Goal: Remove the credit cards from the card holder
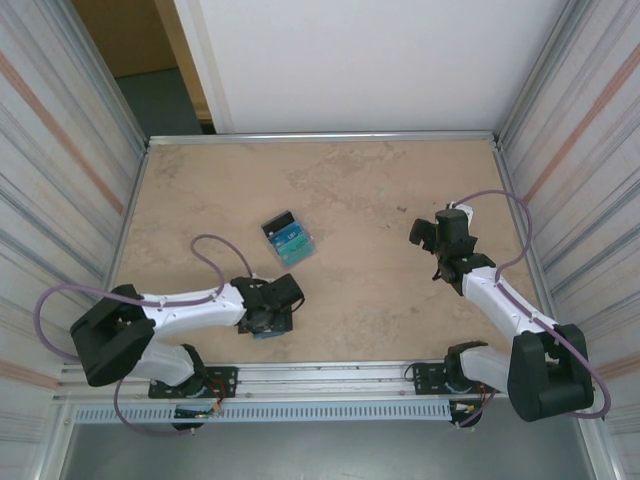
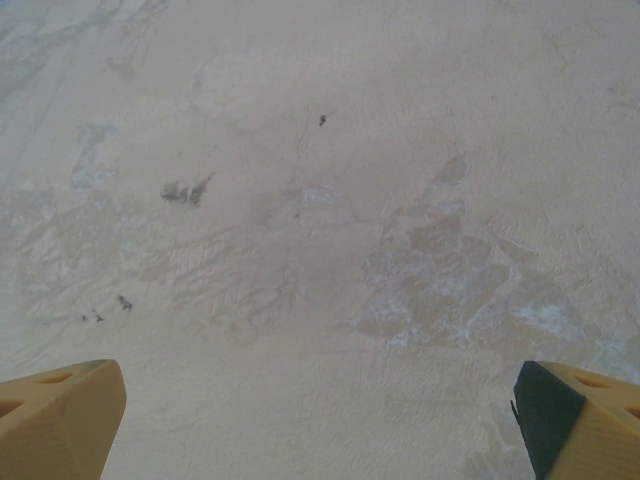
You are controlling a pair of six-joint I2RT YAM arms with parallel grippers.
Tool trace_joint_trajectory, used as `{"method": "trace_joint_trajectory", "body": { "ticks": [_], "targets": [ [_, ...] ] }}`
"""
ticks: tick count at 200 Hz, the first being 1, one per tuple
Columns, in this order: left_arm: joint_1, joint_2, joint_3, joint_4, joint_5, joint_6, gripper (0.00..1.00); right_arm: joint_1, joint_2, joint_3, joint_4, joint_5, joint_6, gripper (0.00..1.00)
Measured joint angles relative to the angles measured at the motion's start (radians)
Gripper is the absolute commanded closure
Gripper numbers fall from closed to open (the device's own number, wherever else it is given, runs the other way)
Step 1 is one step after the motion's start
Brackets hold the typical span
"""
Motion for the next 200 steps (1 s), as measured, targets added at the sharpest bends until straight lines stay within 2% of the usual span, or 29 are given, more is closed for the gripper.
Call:
{"method": "trace_joint_trajectory", "body": {
  "ticks": [72,97,155,200],
  "targets": [
    [0.000,0.000,0.013,0.021,-0.031,0.126,0.32,0.000,-0.055,0.008,-0.110,-0.026,0.100,0.01],
    [0.000,-0.009,0.015,0.052,-0.047,0.179,0.34,0.000,-0.063,0.034,-0.167,-0.081,0.134,0.01],
    [0.000,-0.025,0.017,0.214,-0.061,0.325,0.41,0.000,-0.035,0.053,-0.220,-0.375,0.234,0.01],
    [0.000,-0.030,0.017,0.356,-0.042,0.436,0.41,0.040,0.004,0.021,-0.095,-0.657,0.338,0.00]
  ]
}}
